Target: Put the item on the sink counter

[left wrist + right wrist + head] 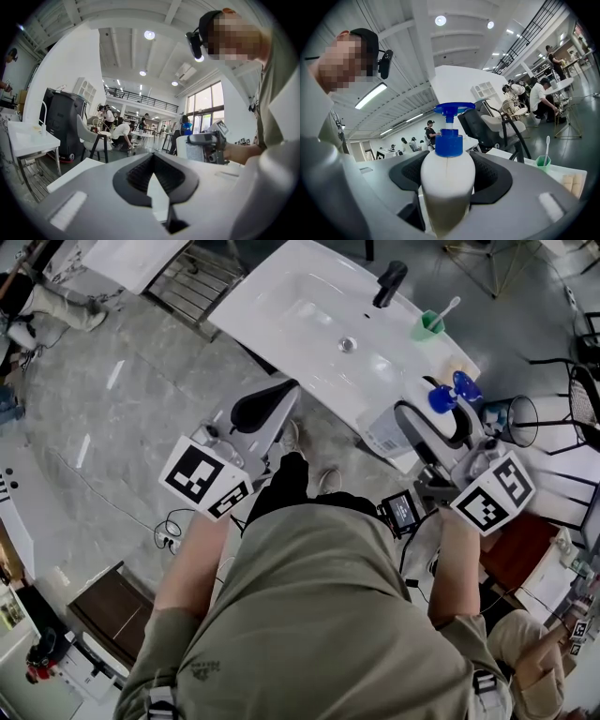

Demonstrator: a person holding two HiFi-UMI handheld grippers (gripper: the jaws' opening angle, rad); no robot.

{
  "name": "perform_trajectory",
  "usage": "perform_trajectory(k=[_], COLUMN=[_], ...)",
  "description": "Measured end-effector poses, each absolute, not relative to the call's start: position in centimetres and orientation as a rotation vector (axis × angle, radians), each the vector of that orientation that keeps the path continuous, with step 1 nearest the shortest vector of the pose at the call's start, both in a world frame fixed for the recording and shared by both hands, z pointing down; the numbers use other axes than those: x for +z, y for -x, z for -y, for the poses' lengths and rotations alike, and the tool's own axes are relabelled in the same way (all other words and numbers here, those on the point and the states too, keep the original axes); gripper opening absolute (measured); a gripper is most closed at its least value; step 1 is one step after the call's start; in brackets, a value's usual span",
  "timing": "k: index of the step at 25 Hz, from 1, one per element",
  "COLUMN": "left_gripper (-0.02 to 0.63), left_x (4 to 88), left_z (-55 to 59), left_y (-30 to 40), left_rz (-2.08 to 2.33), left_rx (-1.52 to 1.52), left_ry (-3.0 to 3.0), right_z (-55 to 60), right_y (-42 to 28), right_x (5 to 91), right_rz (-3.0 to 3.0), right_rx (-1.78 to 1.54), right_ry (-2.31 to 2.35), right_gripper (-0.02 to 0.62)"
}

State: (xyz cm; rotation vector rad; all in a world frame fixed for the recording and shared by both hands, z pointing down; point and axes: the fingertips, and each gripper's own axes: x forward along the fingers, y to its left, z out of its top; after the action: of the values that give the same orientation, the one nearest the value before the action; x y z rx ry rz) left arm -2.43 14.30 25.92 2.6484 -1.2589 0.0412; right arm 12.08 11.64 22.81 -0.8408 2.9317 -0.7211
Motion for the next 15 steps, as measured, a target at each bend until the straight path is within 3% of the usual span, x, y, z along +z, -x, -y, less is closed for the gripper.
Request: perform_trajectory(k=[15], left_gripper=[0.006], left_x=[27.7], left_z=[-3.2], left_y=[9.3], left_rz=[1.143], left_rx=[0.042], left_ry=[-2.652], right_z=[-1.3], right_y=[-4.7], right_x=[24.4], right_rz=[-2.923], right_rx=[-0.769], right_ry=[0.961], right_gripper=[0.276])
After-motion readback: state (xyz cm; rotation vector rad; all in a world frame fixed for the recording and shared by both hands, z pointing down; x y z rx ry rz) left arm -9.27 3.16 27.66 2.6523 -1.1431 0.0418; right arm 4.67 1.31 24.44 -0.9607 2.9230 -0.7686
